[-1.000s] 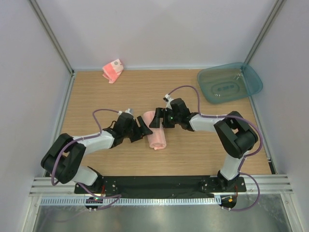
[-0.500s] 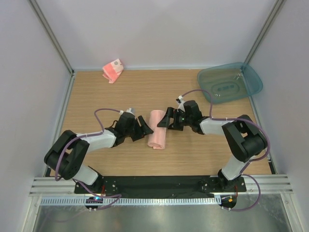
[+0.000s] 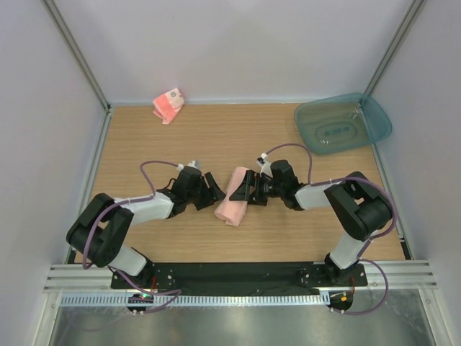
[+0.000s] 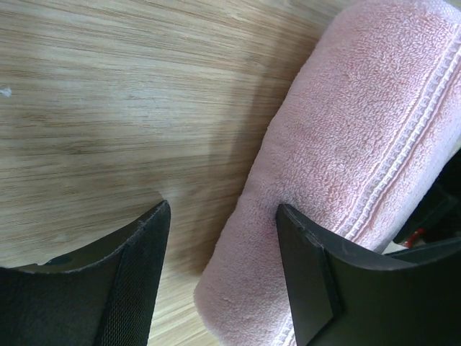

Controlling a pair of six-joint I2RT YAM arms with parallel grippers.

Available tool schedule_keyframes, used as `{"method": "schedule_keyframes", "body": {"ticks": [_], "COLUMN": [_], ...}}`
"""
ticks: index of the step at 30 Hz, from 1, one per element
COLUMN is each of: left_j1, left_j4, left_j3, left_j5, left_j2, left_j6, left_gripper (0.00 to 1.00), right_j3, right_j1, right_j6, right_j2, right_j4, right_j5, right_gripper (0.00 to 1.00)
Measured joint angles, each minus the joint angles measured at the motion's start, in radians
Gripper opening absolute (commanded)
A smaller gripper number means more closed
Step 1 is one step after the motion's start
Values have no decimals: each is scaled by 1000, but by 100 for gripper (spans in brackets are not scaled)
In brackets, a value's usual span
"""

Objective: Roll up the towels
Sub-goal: Roll the towel

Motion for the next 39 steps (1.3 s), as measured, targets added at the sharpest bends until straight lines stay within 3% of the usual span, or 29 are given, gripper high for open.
{"method": "schedule_keyframes", "body": {"ticks": [11, 19, 28, 36, 39], "left_j1": [-40, -195, -201, -216, -215], "left_j4": [-9, -8, -92, -185, -218], "left_j3": [-15, -44, -11, 10, 10], "left_j5": [-63, -43, -49, -53, -61], "left_j2": [-33, -98, -74, -99, -103], "left_j6": [32, 29, 67, 126, 138], "left_gripper": [62, 65, 65, 65, 65], "right_j3": [57, 128, 100, 158, 231], "right_j1": [7, 26, 72, 130, 158], "right_j6": [51, 74, 25, -177, -263], "right_j2": [105, 178, 160, 97, 96], "right_j4": [79, 119, 145, -103, -253], "right_j5": [-15, 2, 33, 79, 125], "right_gripper": [90, 86, 84, 82, 74]}}
